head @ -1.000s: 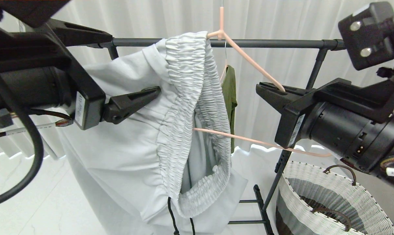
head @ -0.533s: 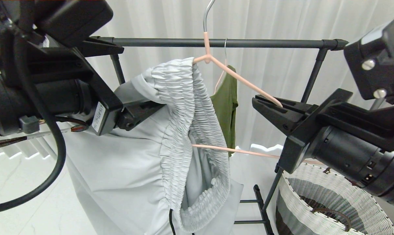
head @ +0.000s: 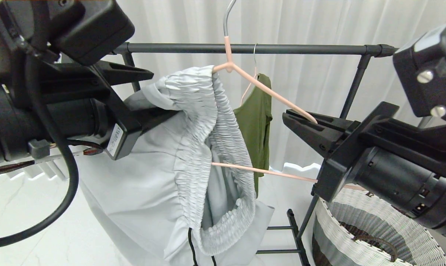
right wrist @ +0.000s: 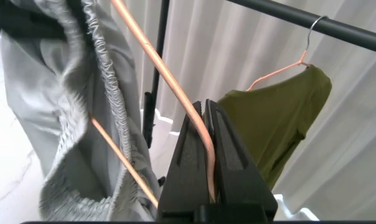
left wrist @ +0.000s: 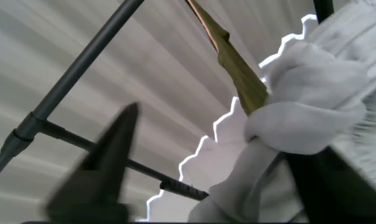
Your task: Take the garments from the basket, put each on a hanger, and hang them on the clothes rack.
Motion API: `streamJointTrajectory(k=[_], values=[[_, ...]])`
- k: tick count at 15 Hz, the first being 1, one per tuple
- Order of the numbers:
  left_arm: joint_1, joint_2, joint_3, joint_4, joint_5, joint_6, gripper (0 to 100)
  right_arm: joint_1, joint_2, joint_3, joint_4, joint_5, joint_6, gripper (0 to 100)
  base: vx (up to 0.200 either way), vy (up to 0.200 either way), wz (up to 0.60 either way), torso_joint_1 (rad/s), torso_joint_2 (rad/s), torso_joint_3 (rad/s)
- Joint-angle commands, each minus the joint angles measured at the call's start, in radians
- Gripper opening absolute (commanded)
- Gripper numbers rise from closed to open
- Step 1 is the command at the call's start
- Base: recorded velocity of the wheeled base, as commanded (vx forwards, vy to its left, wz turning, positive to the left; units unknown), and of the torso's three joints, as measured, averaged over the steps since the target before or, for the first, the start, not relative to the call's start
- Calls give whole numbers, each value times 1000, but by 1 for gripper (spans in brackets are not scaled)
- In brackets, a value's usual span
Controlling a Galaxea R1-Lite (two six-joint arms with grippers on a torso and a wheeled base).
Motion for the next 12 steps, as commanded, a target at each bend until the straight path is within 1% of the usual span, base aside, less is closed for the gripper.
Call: streamJointTrajectory(k=[1,6,7,10,11,12], values=[[0,-3,2,-2,1,0,0,5,2,-1,0,-1,-1,0,0,0,0,0,0,0],[0,2,4,-25,1,1,0,16,2,-1,0,-1,-1,0,0,0,0,0,0,0],[0,2,4,-29,1,1,0,16,2,-1,0,-1,-1,100,0,0,0,0,0,0],[2,-3,33,-69,1,3,0,23,1,-4,0,1,-4,100,0,0,0,0,0,0],[2,-11,62,-97,1,26,0,23,-6,-4,0,-1,-11,100,0,0,0,0,0,0],[10,-23,98,-138,4,67,0,22,-18,-1,2,-5,-11,100,0,0,0,0,0,0]])
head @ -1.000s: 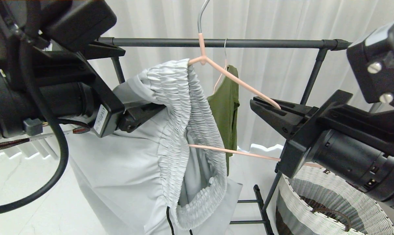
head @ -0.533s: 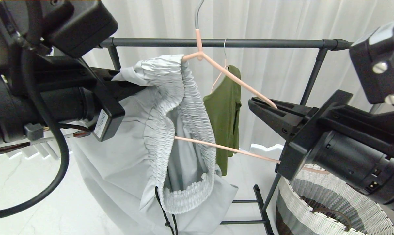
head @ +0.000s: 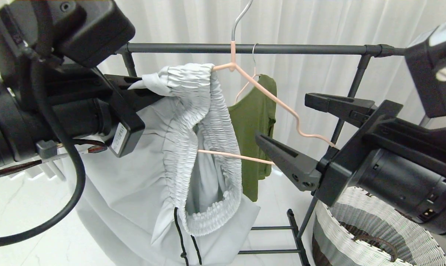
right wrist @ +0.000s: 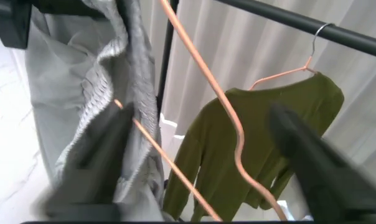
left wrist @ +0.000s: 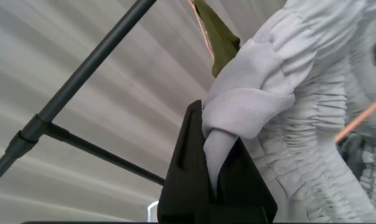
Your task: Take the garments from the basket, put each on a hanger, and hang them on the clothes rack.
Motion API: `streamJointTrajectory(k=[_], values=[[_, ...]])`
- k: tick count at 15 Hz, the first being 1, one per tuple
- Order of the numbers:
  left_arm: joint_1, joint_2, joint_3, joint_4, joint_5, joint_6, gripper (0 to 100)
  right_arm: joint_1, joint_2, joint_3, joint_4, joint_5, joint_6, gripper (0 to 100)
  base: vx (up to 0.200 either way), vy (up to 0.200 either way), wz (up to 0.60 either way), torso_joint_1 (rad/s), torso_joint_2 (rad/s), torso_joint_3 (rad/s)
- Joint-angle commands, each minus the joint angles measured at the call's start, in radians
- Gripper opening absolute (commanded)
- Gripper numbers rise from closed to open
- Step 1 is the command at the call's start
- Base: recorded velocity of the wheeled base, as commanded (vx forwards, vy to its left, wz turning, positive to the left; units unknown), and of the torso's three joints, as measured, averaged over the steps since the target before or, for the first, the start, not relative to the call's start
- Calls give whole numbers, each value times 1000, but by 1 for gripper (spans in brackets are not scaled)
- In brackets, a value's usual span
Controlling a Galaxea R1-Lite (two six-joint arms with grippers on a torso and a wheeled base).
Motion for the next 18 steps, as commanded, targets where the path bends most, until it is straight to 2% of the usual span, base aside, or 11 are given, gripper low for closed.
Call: streamJointTrajectory(k=[1,2,4,6,8,10,12,14,15,16,18], values=[[41,-19,77,-75,5,59,0,-2,-20,4,1,-5,-1,100,0,0,0,0,0,0],[83,-18,110,-134,5,79,0,-2,-26,5,5,-3,-1,100,0,0,0,0,0,0],[101,-6,137,-231,10,82,0,2,-21,8,8,-2,-1,100,0,0,0,0,0,0],[101,-6,135,-239,33,72,0,5,-8,11,8,1,2,100,0,0,0,0,0,0],[100,-4,124,-240,83,16,0,32,20,15,11,1,26,100,0,0,0,0,0,0],[90,0,121,-239,117,-50,0,53,54,19,28,0,87,100,0,0,0,0,0,0],[90,2,113,-239,126,-80,0,59,92,18,70,-3,173,100,0,0,0,0,0,0],[87,2,103,-239,126,-96,0,55,123,1,109,-3,226,100,0,0,0,0,0,0],[67,2,95,-240,125,-119,0,53,163,-19,116,-3,281,100,0,0,0,0,0,0],[60,2,92,-240,126,-131,0,51,175,-25,116,-3,295,100,0,0,0,0,0,0],[31,-3,86,-240,128,-156,0,-7,239,-59,116,-3,344,100,0,0,0,0,0,0]])
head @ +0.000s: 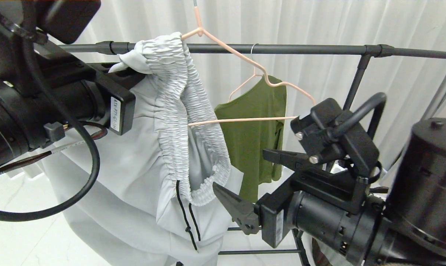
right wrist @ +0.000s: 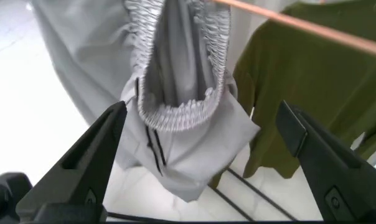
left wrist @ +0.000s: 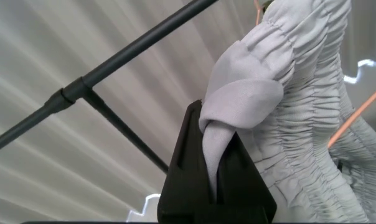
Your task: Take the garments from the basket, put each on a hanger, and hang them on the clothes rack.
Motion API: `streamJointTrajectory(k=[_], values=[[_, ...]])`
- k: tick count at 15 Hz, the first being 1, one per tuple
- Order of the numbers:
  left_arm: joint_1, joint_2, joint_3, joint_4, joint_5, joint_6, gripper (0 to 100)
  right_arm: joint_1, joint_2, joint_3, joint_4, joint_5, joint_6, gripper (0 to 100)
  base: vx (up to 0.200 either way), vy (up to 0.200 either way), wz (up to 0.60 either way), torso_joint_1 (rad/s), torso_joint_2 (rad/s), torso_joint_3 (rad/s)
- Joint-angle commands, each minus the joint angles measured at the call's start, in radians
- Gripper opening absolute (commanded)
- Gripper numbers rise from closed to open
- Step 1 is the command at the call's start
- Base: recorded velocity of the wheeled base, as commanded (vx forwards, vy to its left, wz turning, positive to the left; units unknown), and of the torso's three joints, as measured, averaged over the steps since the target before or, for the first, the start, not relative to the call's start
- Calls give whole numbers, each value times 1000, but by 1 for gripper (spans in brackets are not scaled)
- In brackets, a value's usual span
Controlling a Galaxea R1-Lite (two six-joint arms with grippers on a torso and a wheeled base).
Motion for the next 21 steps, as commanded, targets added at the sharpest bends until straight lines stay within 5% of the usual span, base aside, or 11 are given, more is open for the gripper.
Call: streamJointTrajectory(k=[1,6,7,13,21], values=[[-15,-4,-4,0,1,-2,0,-64,92,-34,-1,-1,28,100,0,0,0,0,0,0],[-35,-4,-27,0,1,-2,0,-116,129,-34,-1,-1,40,100,0,0,0,0,0,0],[-35,-2,-38,0,0,-2,0,-122,129,-31,-1,-1,40,0,0,0,0,0,0,0],[-52,-4,-38,0,3,-24,0,-139,129,-29,-2,-34,38,0,0,0,0,0,0,0],[18,-48,83,-32,3,27,0,-340,58,-14,-8,-88,18,0,0,0,0,0,0,0]])
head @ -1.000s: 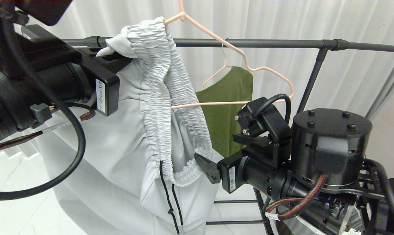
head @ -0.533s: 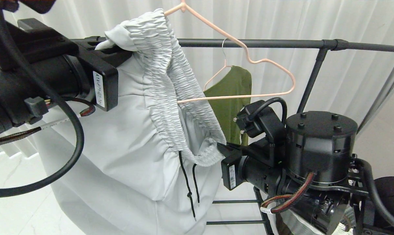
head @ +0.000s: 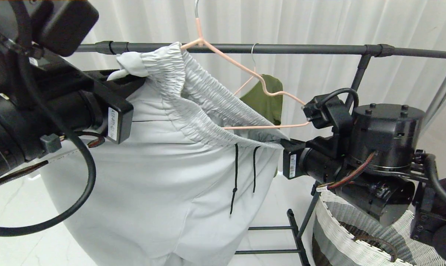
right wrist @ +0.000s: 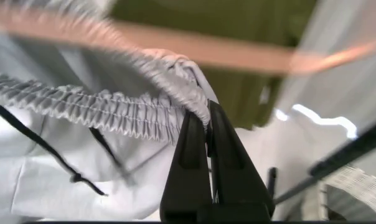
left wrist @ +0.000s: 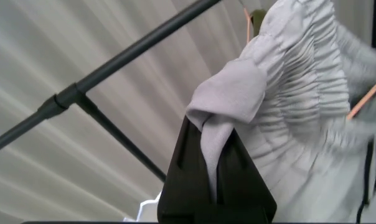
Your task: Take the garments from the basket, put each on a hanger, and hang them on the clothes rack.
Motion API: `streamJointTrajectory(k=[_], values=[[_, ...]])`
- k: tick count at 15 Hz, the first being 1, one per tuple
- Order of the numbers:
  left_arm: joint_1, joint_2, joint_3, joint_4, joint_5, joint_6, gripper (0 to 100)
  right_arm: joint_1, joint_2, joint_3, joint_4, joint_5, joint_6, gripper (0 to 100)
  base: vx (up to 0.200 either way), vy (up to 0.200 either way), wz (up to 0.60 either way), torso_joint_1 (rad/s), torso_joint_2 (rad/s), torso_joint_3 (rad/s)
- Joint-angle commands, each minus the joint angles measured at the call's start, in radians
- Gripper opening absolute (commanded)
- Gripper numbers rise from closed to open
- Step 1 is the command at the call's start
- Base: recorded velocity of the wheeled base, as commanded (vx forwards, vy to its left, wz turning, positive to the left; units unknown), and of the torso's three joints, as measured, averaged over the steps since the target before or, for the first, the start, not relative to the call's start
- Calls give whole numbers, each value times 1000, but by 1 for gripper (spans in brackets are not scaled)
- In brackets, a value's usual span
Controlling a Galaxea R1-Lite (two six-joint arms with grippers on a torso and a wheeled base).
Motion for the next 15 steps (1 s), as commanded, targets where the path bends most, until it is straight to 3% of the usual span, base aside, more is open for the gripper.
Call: streamJointTrajectory(k=[1,6,10,15], values=[[13,-28,38,-6,1,6,0,-26,-23,5,-3,-2,-8,0,0,0,0,0,0,0],[67,-47,77,-28,-5,4,0,-69,-19,16,-97,3,-80,0,0,0,0,0,0,0],[82,-73,126,-28,-5,17,0,-82,-23,19,-121,4,-88,0,0,0,0,0,0,0],[165,-76,156,-28,-28,61,0,-78,-52,34,-144,14,-101,0,0,0,0,0,0,0]])
